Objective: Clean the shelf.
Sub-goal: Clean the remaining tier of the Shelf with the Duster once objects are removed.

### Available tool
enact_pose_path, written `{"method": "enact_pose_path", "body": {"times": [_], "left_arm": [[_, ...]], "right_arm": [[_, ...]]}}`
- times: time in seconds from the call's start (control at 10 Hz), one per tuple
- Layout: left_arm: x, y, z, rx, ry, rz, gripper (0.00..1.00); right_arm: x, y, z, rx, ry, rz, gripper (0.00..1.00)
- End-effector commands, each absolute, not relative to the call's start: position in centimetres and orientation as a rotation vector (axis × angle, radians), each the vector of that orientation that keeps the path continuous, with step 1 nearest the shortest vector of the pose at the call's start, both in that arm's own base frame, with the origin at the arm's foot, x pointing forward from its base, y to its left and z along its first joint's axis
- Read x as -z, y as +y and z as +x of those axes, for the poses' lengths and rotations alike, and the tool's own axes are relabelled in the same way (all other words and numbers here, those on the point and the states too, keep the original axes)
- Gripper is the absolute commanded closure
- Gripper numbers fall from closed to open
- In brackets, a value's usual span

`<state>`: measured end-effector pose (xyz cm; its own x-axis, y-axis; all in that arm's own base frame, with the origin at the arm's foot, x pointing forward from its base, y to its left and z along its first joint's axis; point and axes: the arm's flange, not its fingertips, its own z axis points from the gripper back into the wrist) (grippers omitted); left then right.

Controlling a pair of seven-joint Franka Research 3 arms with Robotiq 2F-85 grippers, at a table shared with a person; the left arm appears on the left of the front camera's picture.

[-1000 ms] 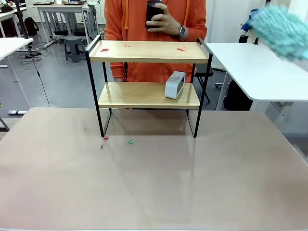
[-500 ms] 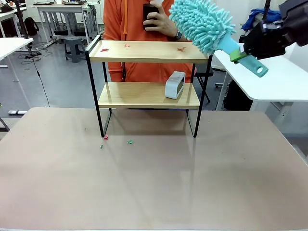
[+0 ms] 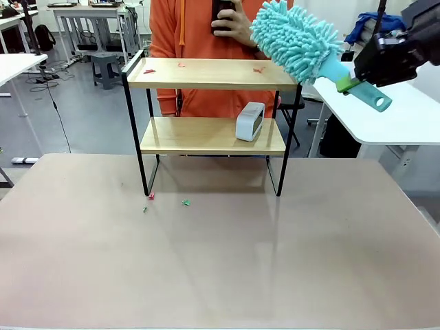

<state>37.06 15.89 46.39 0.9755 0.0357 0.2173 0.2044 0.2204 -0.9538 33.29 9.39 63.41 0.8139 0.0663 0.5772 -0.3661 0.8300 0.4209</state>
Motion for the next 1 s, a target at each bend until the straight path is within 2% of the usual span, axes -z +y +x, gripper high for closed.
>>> {"method": "enact_pose_path", "body": {"times": [0.0,0.4,0.5,0.9], "left_arm": [[-46.5,15.9,36.8,0.139,-0.214,-1.351,0.00],[-46.5,15.9,36.8,0.139,-0.214,-1.351,0.00],[-46.5,15.9,36.8,0.139,-0.214,-1.351,0.00],[-46.5,15.9,36.8,0.139,-0.214,-1.351,0.00]], "right_arm": [[-66.1,12.4,36.0,-0.153,-0.575,0.432,0.88],[-65.5,14.8,38.9,-0.059,-0.563,0.339,0.88],[-65.1,15.0,39.1,-0.071,-0.563,0.316,1.00],[-63.1,17.1,40.3,-0.109,-0.510,0.325,1.00]]}}
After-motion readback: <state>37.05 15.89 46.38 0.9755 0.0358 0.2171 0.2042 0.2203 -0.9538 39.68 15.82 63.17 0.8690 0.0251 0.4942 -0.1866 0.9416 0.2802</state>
